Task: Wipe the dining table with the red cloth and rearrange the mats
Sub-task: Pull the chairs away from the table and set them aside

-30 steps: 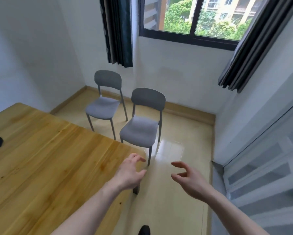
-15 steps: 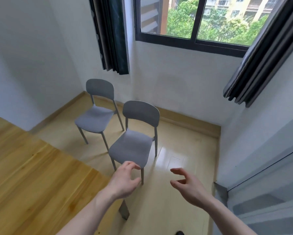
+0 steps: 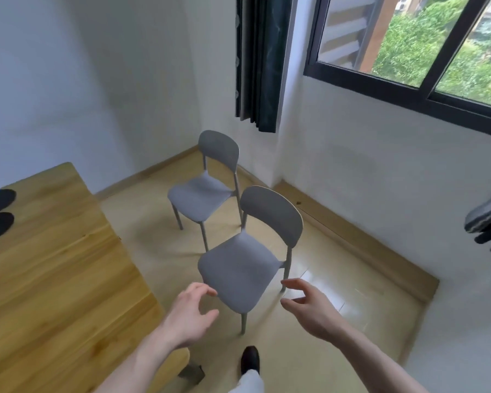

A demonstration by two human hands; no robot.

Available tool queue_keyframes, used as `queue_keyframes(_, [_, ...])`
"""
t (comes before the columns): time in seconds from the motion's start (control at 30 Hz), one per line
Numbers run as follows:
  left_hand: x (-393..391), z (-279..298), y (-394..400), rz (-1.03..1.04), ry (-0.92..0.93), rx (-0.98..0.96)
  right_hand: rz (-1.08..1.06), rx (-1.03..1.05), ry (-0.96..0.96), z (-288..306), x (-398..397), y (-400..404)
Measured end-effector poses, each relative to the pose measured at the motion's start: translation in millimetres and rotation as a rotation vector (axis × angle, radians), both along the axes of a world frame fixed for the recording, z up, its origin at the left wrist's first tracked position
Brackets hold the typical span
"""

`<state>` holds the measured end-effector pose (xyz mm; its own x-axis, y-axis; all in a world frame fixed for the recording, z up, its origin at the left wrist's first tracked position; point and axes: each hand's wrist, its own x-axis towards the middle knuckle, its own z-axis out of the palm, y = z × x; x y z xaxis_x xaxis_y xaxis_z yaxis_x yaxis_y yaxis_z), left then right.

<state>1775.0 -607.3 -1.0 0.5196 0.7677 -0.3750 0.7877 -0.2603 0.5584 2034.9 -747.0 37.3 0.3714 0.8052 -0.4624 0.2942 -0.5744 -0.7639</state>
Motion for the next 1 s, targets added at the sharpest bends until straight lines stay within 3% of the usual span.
queue_keyframes(0.27, [94.4,-24.1,92.8,-0.007,-0.006,-0.056,0.004,-0.07,-0.05,-11.5,88.6,72.1])
queue_keyframes(0.5, [196.3,-8.8,156.0,-0.102,-0.068,-0.065,-0.019,-0.144,-0.141,-15.9,163.4,134.1])
queue_keyframes(0.63, [213.6,-15.7,179.7,-0.011,-0.109,-0.154,0.027,-0.192,-0.175,-29.9,191.2,176.9])
queue_keyframes(1.0, [204.4,-67.0,220.3,0.307,0.014,-0.243,0.263,-0.344,-0.246,-105.1,263.9,308.6])
